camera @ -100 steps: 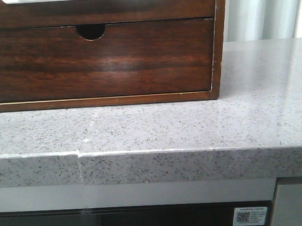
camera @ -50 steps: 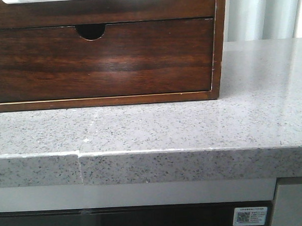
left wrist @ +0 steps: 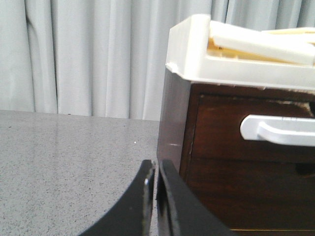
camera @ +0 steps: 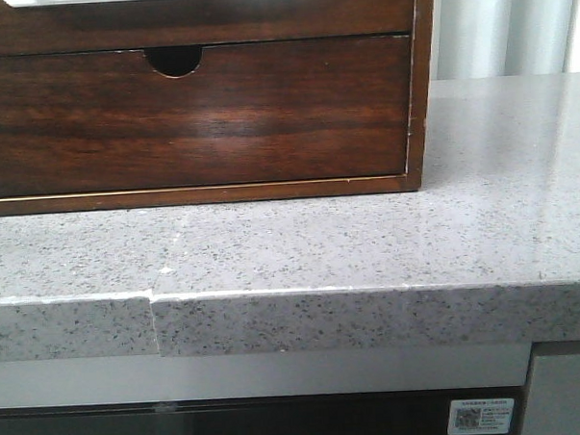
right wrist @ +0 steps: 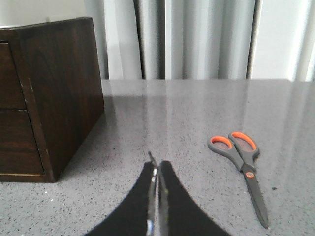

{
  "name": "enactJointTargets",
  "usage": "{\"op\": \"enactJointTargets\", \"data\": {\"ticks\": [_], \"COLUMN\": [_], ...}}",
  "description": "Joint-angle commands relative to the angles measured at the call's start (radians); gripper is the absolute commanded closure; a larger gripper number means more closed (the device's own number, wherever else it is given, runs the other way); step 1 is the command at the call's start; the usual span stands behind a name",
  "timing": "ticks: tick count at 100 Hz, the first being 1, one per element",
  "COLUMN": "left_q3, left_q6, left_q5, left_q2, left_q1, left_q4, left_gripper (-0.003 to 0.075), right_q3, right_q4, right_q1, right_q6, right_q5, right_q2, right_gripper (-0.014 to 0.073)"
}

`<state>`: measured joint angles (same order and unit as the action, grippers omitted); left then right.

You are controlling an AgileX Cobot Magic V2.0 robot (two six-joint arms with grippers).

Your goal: Put scissors in drawer with both arms

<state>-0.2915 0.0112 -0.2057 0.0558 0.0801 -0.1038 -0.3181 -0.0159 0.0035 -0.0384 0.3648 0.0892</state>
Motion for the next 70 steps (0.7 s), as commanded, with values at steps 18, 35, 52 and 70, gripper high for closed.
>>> {"op": "enactJointTargets", "data": {"ticks": [18,35,52,70], "left_q3": [-0.269,-0.302,-0.298,-0.298], "left_q6": [-0.002,-0.002,-0.002,-0.002], "left_q5": [-0.158,-0.166,-0.189,-0.191], "left_q2": [0.248,0.322,0.334,0.334], "left_q1": [-0.004,-0.004,-0.004,-0.004], "left_q4": [-0.011,-0.009,-0.011,-0.011], "left_gripper": [0.0741,0.0741,0.0741,0.0741], "right_q3": [-0.236,-0.285,-0.285,-0.285], "right_q4": [-0.025,-0.028,-0.028,-0.028], "right_q1": [-0.005,-0.005,-0.005,-0.005], "right_q6": [0.002,0.002,0.002,0.002], "right_q5": [0.091,0.111,0.107,0.110], "right_q2": [0.250,0.349,0.385,0.388], "right_gripper": [0.0662,0.0662,0.0662,0.0662]}}
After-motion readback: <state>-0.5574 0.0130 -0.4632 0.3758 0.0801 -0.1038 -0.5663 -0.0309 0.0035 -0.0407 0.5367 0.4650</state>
